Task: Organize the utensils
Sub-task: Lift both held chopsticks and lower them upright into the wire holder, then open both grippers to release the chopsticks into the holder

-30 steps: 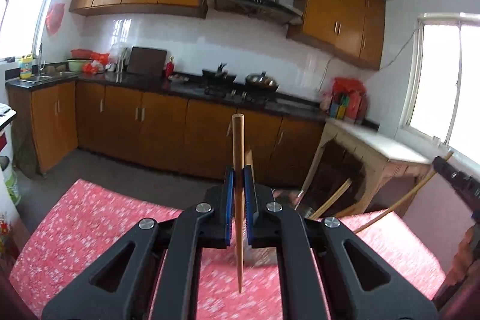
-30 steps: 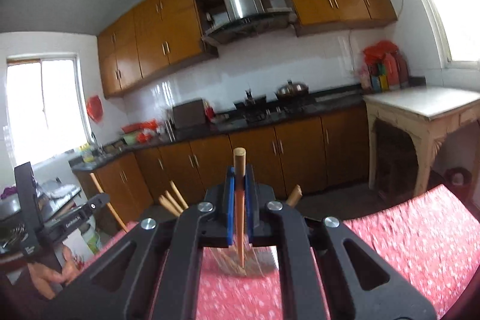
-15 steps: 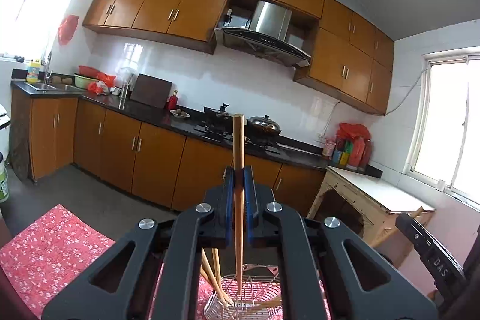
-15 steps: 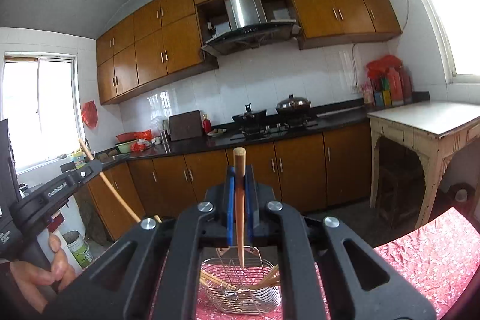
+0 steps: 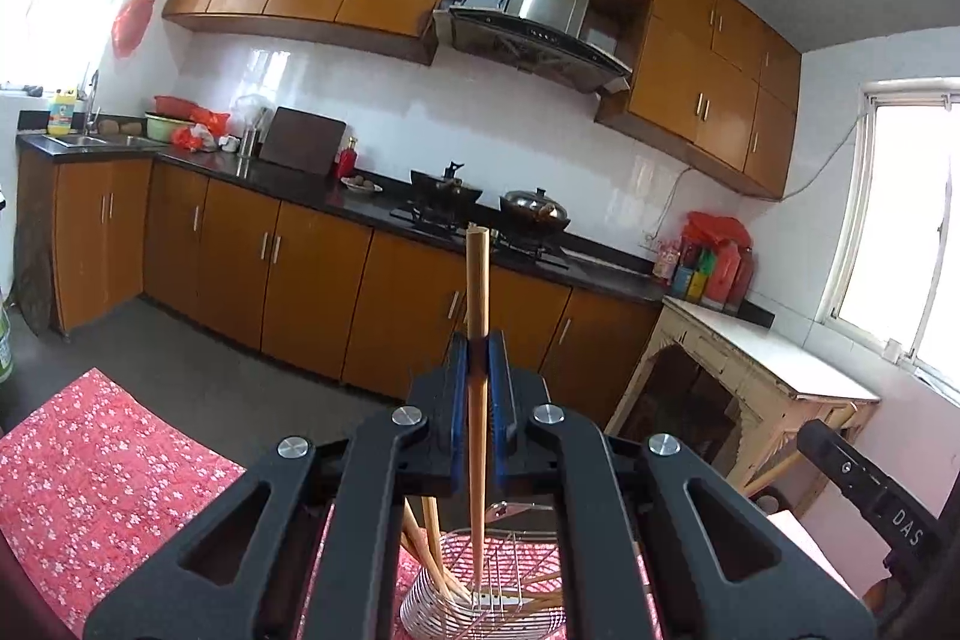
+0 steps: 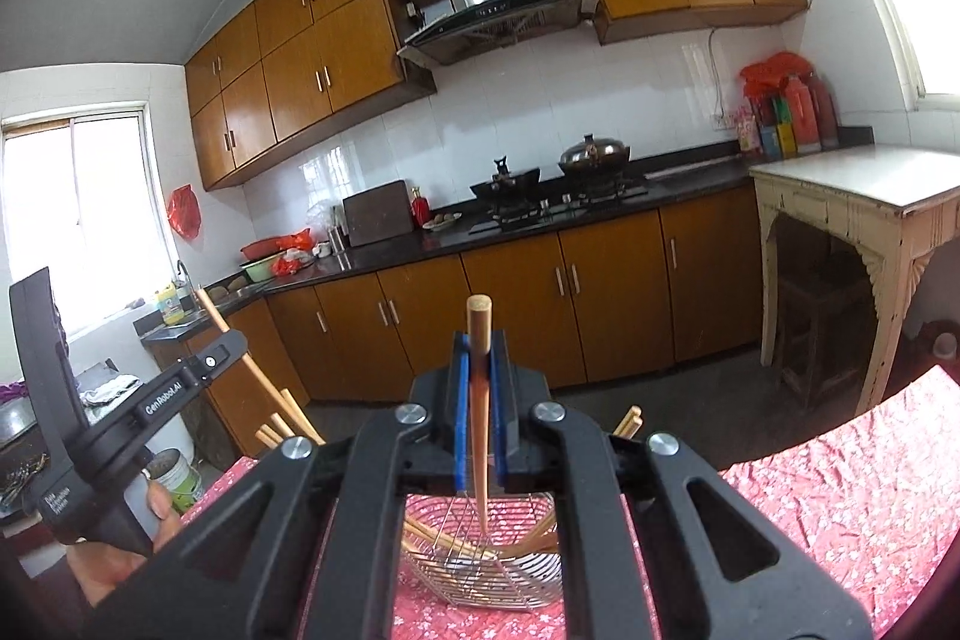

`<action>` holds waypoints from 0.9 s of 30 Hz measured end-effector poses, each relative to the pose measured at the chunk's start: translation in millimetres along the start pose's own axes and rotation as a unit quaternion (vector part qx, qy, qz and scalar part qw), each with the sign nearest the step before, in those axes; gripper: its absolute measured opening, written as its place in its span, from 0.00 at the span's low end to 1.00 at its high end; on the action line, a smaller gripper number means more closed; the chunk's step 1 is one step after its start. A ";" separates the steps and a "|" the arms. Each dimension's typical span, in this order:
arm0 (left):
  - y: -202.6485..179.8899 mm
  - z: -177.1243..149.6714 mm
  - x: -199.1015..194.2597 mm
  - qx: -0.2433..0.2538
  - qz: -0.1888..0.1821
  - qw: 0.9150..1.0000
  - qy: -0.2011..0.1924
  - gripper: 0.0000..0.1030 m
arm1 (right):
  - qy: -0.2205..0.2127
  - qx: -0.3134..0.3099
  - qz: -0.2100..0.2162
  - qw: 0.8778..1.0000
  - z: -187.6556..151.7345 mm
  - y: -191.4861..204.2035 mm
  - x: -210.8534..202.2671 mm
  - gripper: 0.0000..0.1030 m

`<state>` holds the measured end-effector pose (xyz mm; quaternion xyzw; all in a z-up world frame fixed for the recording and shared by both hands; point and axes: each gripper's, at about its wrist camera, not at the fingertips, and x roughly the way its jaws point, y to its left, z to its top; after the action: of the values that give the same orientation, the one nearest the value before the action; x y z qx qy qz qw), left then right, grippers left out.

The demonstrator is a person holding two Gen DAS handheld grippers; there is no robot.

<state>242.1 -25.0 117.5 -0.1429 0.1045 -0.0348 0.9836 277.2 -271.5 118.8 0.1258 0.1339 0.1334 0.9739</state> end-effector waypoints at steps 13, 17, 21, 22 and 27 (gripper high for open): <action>7.5 -22.1 23.9 0.006 0.008 0.999 0.051 0.06 | 0.059 0.026 0.001 0.998 -19.3 -9.6 36.2 0.07; 10.7 -30.0 31.1 0.007 0.012 0.998 0.066 0.06 | 0.077 0.040 -0.001 0.996 -27.4 -16.9 47.5 0.07; 12.2 -34.4 35.5 0.009 0.012 0.997 0.078 0.06 | 0.085 0.048 -0.003 0.995 -33.6 -20.9 53.5 0.07; 12.3 -35.1 36.0 0.009 0.012 0.997 0.080 0.06 | 0.086 0.048 -0.003 0.995 -34.0 -21.5 54.2 0.07; 11.9 -36.5 37.4 0.010 0.010 0.996 0.088 0.06 | 0.086 0.045 -0.008 0.995 -36.4 -22.9 54.3 0.08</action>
<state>271.2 -27.3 72.6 -0.1278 0.1919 -0.0381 0.9723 322.2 -269.3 66.1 0.1567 0.2238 0.1300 0.9531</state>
